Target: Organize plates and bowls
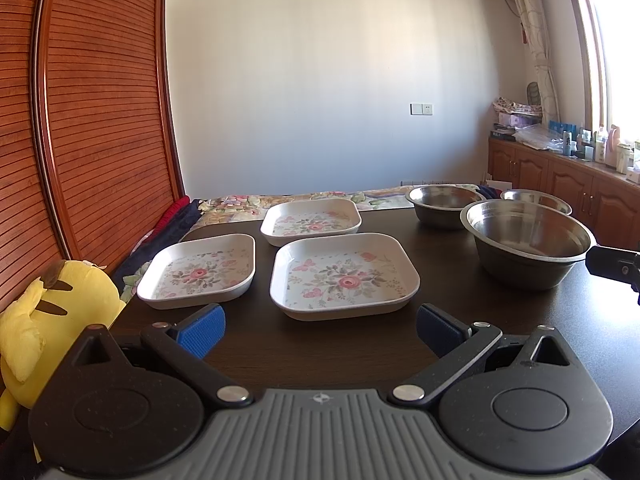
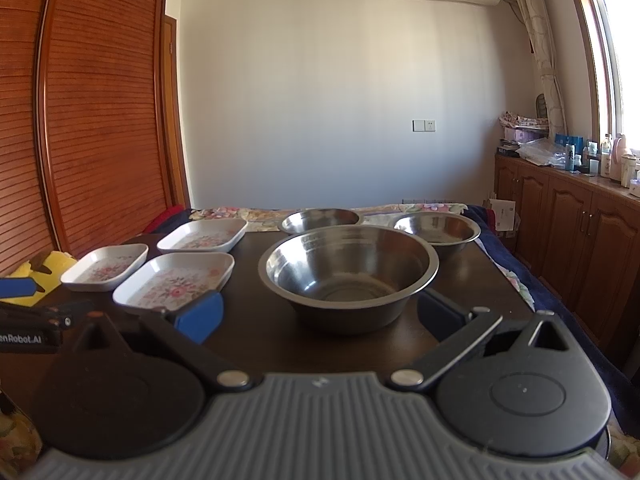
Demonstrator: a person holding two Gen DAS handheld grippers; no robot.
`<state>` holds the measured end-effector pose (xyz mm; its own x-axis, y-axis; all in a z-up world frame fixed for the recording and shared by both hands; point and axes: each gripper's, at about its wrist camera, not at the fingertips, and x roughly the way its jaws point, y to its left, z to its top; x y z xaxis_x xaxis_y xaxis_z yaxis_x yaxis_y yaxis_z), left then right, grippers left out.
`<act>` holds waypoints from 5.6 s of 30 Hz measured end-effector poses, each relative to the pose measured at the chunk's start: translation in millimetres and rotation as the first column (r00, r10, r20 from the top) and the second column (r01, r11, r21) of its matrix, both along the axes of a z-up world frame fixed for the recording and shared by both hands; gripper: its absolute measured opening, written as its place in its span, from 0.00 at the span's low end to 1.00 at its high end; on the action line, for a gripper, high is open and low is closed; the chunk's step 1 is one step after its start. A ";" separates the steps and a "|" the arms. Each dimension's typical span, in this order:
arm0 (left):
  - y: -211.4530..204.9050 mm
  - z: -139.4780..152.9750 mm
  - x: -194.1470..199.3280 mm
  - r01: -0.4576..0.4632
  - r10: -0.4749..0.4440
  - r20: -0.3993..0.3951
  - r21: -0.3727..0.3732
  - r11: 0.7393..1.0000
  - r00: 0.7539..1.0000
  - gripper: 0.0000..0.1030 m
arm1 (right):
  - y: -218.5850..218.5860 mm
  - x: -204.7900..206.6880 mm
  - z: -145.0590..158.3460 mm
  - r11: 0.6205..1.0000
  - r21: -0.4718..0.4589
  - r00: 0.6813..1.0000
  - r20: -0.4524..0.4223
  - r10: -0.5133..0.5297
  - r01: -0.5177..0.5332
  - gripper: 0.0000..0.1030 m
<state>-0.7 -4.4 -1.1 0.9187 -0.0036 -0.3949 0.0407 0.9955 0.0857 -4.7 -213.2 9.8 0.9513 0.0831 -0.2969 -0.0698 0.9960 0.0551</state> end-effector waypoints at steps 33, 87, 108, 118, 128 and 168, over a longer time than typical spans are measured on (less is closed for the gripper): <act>5.9 0.5 4.6 -0.001 0.001 -0.012 0.000 1.000 1.000 0.99 | 4.7 1.0 -0.1 1.000 0.002 1.000 -0.012 0.022 -0.022 1.00; 66.7 -10.0 127.6 0.115 -0.118 -0.169 -0.024 0.993 0.979 0.60 | 108.4 108.5 -13.9 0.924 -0.061 0.909 -0.219 0.355 -0.376 0.77; 68.6 -20.1 147.7 0.191 -0.195 -0.203 -0.043 0.981 0.959 0.40 | 128.3 108.8 -23.5 0.952 -0.107 0.936 -0.242 0.256 -0.287 0.64; 65.0 -25.8 150.2 0.213 -0.217 -0.225 -0.045 0.976 0.950 0.39 | 121.9 116.2 -27.1 0.962 -0.097 0.939 -0.262 0.225 -0.257 0.64; 62.2 -29.7 152.7 0.222 -0.227 -0.246 -0.050 0.974 0.942 0.35 | 120.3 125.0 -27.8 0.963 -0.047 0.928 -0.285 0.241 -0.265 0.62; 56.7 -2.4 77.7 0.170 -0.176 -0.181 -0.049 0.984 0.968 0.24 | 92.4 88.6 -12.3 0.964 0.017 0.939 -0.221 0.262 -0.265 0.18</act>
<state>77.1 52.3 -3.5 0.8148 -0.1723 -0.5536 0.2249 0.9740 0.0279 83.9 -120.8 -2.5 0.8071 0.3167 -0.4983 -0.3172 0.9444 0.0863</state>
